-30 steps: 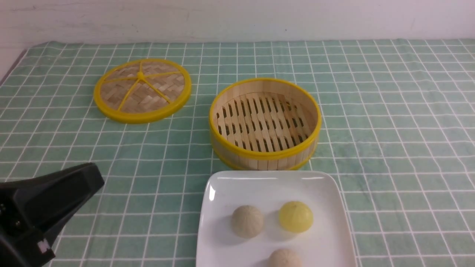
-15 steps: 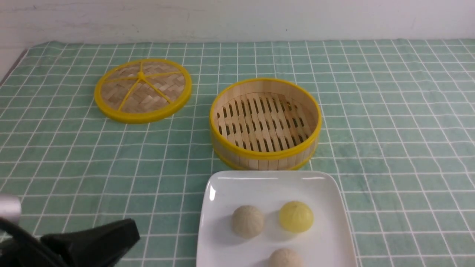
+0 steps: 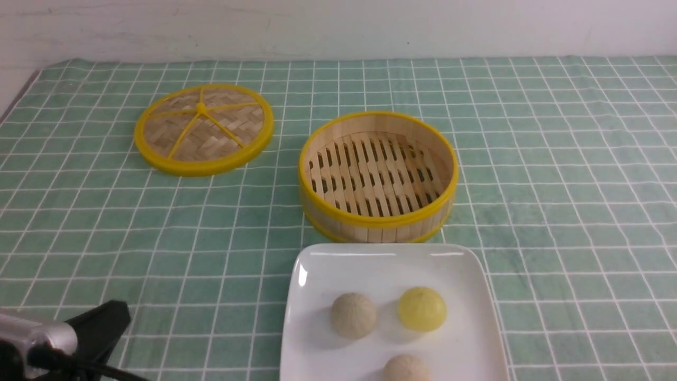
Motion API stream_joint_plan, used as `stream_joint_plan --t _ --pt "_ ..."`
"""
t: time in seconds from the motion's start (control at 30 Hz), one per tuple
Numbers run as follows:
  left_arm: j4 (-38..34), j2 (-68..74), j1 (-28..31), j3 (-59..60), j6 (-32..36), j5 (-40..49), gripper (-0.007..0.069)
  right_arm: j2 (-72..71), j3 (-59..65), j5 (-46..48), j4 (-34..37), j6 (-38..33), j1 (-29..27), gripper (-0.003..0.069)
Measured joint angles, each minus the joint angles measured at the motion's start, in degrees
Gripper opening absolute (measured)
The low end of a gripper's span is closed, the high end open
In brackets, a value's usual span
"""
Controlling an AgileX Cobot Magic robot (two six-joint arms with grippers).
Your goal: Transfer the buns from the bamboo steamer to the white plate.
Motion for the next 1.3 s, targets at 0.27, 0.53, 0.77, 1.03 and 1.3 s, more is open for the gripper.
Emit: stream_joint_plan --t 0.27,0.53,0.77,1.03,1.3 --pt "2.6 -4.6 7.3 0.5 0.2 8.9 0.0043 0.0 0.0 0.0 0.0 0.0 0.0 0.0153" --pt "1.1 -13.1 15.4 7.2 0.5 9.0 0.0044 0.0 0.0 0.0 0.1 0.0 0.0 0.0168" --pt "0.0 -22.1 23.6 9.5 0.8 12.0 0.0044 0.0 0.0 0.0 0.0 0.0 0.0 0.0178" --pt "-0.1 -23.3 26.2 9.5 0.9 14.5 0.0048 0.0 0.0 0.0 0.0 0.0 0.0 0.0189" --pt "-0.1 -23.4 26.2 9.5 0.9 14.5 0.0051 0.0 0.0 0.0 0.0 0.0 0.0 0.0199"
